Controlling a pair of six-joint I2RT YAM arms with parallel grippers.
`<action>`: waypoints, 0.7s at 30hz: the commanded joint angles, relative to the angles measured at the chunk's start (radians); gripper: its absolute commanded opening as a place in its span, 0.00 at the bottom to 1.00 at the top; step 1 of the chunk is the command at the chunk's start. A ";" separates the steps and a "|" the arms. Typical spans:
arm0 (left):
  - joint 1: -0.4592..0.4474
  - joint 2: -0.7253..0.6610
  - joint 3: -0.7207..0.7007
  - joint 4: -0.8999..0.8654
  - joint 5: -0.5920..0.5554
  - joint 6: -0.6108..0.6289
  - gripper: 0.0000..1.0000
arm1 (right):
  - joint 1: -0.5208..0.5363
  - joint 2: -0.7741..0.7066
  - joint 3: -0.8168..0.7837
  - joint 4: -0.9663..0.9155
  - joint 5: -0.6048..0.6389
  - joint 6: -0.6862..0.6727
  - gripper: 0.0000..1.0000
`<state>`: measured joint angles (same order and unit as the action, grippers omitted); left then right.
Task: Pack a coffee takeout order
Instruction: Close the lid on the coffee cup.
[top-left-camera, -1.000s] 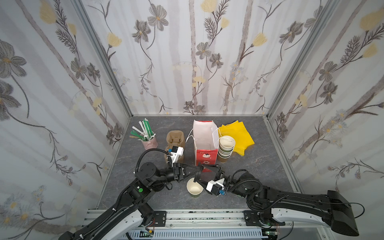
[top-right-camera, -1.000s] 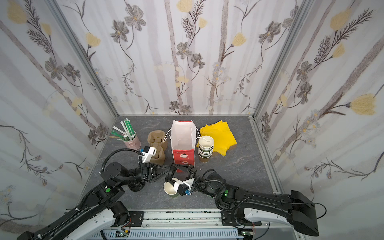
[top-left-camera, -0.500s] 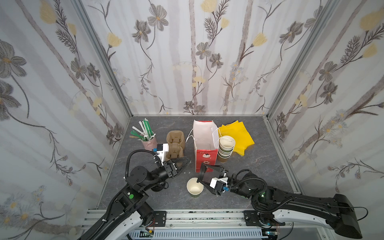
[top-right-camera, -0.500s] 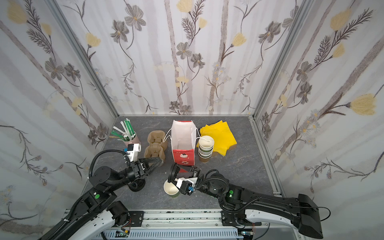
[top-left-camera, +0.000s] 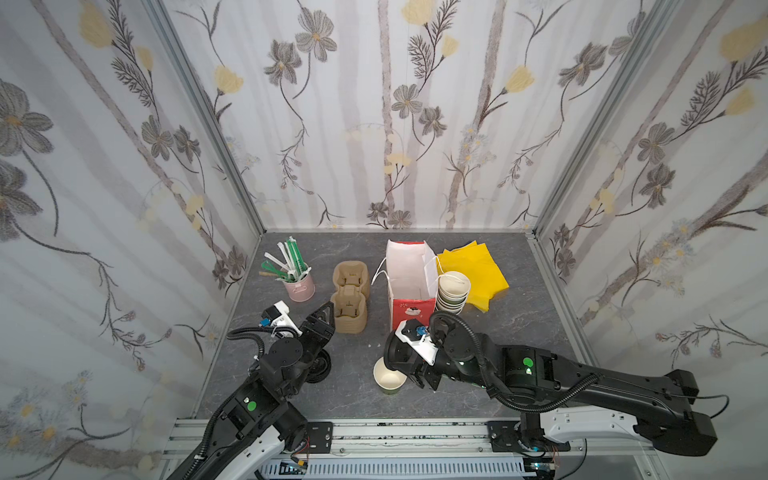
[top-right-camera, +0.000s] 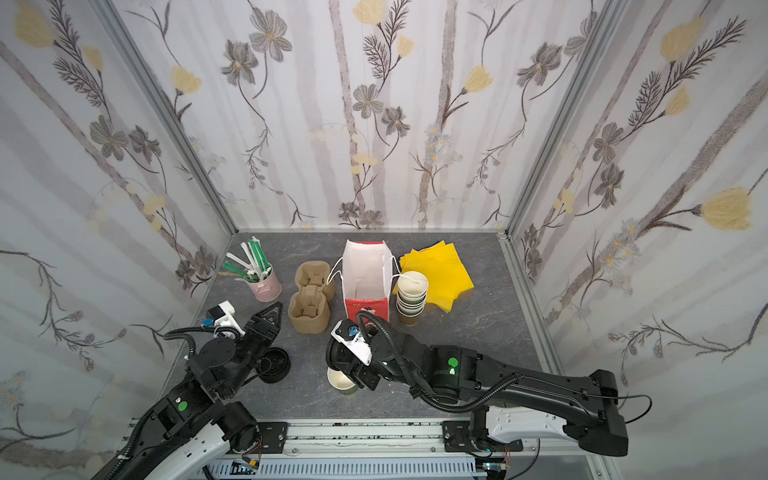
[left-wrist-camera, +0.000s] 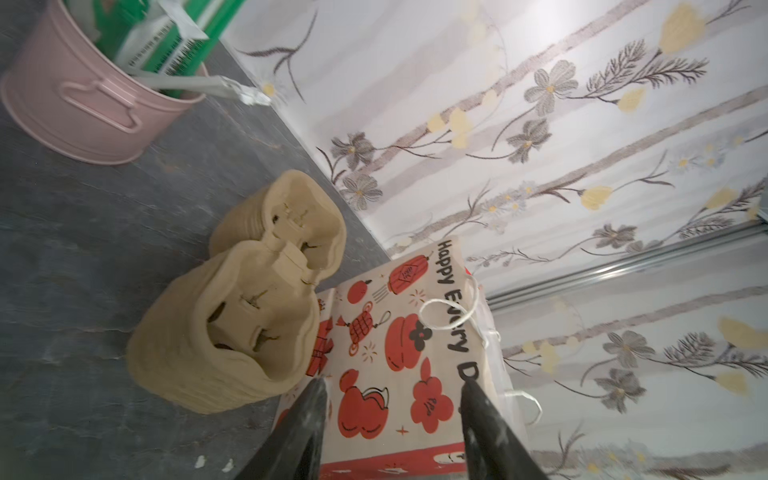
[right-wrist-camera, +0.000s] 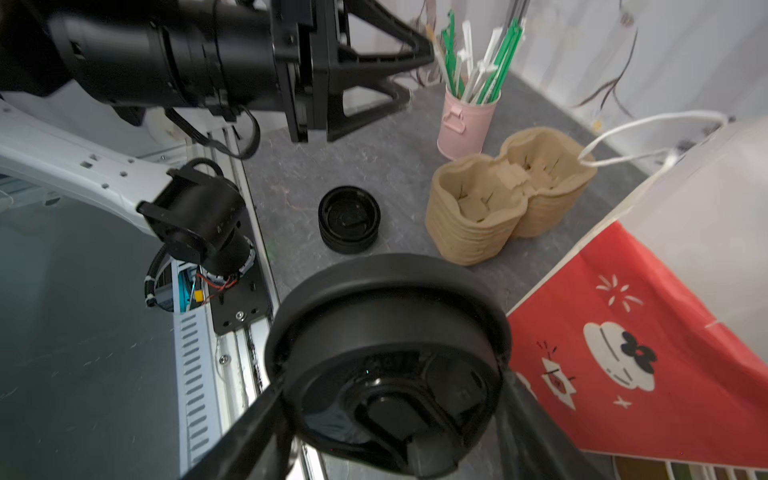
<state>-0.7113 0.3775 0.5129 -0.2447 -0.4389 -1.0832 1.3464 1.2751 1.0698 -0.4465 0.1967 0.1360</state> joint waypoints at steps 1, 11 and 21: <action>0.001 -0.007 0.010 -0.125 -0.183 -0.004 0.52 | 0.002 0.087 0.097 -0.253 -0.004 0.105 0.54; 0.001 -0.051 -0.001 -0.200 -0.207 0.000 0.51 | 0.002 0.352 0.287 -0.486 -0.017 0.089 0.56; 0.003 -0.105 0.007 -0.248 -0.229 0.008 0.51 | -0.013 0.478 0.379 -0.546 -0.034 0.053 0.57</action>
<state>-0.7094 0.2836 0.5121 -0.4694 -0.6292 -1.0840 1.3373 1.7309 1.4239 -0.9733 0.1604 0.2035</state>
